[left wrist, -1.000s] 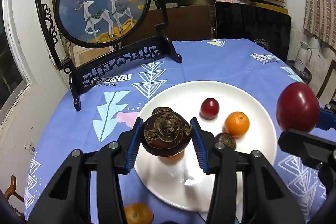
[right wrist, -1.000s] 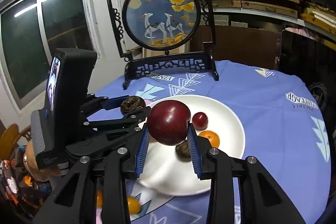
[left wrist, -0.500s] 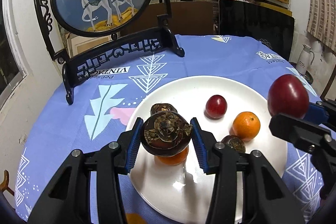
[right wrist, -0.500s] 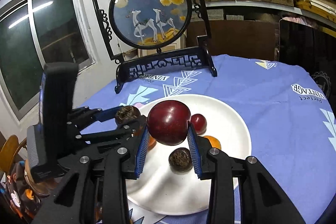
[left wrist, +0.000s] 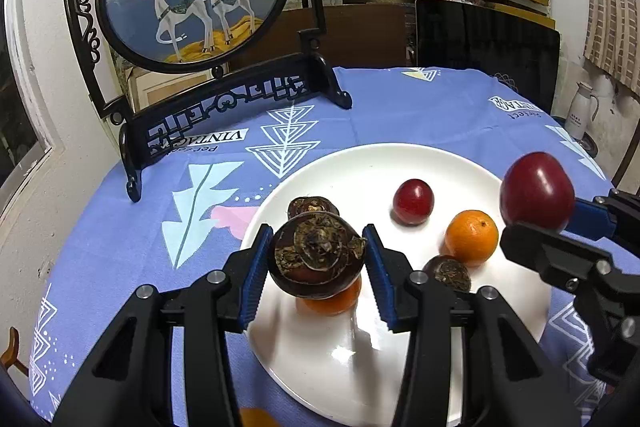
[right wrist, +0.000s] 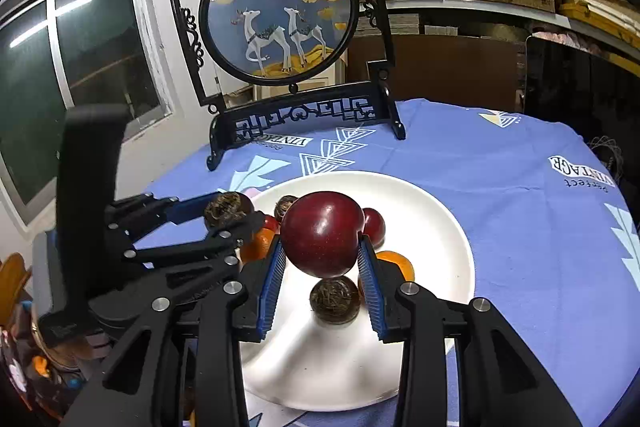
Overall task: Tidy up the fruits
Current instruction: 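Carry both fruits over the white plate, lower them and open both tools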
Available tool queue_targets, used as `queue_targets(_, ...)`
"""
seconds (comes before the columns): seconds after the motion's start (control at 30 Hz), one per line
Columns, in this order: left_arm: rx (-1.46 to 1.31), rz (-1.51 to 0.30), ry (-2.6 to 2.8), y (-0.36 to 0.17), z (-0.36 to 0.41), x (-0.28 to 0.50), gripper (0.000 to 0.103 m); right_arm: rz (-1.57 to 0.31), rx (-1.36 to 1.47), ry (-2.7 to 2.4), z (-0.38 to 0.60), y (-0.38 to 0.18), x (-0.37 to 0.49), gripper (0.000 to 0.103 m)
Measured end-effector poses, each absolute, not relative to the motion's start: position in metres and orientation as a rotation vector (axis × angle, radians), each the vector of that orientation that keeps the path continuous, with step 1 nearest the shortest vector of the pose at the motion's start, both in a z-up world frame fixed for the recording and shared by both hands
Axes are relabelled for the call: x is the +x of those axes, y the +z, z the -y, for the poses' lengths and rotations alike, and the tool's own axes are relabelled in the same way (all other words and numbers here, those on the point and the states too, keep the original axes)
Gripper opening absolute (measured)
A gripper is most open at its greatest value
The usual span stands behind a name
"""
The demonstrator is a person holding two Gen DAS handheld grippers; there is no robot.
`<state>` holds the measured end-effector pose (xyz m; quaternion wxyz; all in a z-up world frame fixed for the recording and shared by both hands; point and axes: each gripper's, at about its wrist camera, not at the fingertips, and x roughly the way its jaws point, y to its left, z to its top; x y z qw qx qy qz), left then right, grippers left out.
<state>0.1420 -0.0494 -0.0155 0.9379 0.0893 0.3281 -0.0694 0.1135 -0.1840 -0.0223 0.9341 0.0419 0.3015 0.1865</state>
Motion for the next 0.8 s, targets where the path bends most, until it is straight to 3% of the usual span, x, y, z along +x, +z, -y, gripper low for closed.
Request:
queue_targets(0.67, 0.228, -0.666, -0.127, -0.027, 0.058, 0.147, 0.045, -0.604, 0.001, 0.289, 0.174, -0.038, 0.120, 0.038)
queue_targets(0.7, 0.226, -0.670, -0.125, -0.027, 0.057, 0.147, 0.045, -0.604, 0.004, 0.282, 0.175, -0.039, 0.120, 0.039)
queue_targets(0.8, 0.212, -0.663, -0.111, -0.027, 0.053, 0.149, 0.053, -0.589, 0.015, 0.250, 0.178, -0.039, 0.119, 0.058)
